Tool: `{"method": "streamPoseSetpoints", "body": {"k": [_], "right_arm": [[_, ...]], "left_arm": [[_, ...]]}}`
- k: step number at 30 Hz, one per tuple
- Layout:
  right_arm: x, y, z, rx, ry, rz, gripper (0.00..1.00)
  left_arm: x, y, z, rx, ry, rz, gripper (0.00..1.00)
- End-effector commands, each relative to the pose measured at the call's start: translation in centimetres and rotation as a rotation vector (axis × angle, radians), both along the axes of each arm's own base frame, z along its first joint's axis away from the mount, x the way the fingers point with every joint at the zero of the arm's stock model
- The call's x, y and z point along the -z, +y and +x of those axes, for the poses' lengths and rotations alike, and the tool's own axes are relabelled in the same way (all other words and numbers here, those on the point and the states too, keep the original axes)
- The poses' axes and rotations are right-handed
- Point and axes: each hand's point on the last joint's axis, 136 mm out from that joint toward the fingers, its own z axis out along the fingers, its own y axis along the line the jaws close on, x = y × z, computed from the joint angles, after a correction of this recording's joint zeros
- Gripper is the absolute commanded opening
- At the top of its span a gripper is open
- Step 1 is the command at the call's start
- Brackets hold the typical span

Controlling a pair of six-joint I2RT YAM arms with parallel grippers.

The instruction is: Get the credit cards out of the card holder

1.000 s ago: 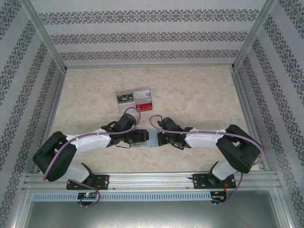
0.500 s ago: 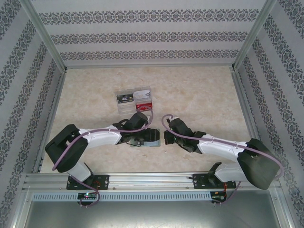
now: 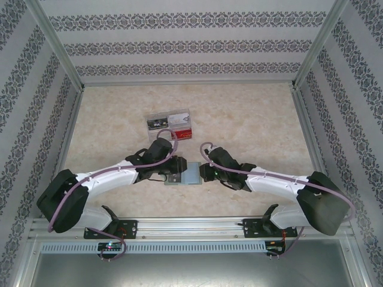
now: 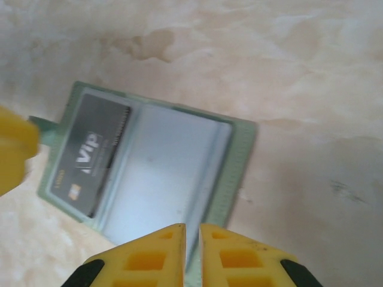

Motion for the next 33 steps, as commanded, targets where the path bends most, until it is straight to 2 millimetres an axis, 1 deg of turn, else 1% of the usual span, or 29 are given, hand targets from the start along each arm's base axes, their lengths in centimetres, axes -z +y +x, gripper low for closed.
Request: {"method": "streamPoseSetpoints", "body": {"k": [1,5,7,11,14,23,26,33], "right_arm": [[-1.1,2.3,0.0,-0.019,0.016,0.065,0.16],[-1.0,3.6,-0.1,-0.036,0.031,0.073,0.16],[-0.7,4.2,-0.1,-0.045,0.037,0.066,0.16],[-0.3,4.9,-0.2,-0.055,0.047,0.059,0.16],[-0.1,5.3,-0.2,-0.059,0.055,0.060,0.16],[0.4,6.3,-0.2,-0.072,0.069,0.059,0.16],[0.5,6.5,-0.3,-0.075,0.073,0.061,0.16],[0.7,6.6,-0.3,-0.074,0.078,0.058,0.17]], "left_arm": [[2.8,2.9,-1.0,-0.028,0.067,0.092,0.31],[3.8,3.8,-0.9,-0.047,0.089,0.115,0.30],[4.2,3.9,-0.8,-0.046,0.096,0.121,0.30],[5.0,4.1,-0.8,-0.053,0.116,0.147,0.26],[5.5,4.6,-0.9,-0.065,0.126,0.171,0.25],[4.8,5.3,-0.9,-0.090,0.098,0.180,0.25],[4.8,5.4,-0.9,-0.091,0.103,0.189,0.25],[5.9,5.8,-1.3,-0.100,0.129,0.214,0.24]]}}
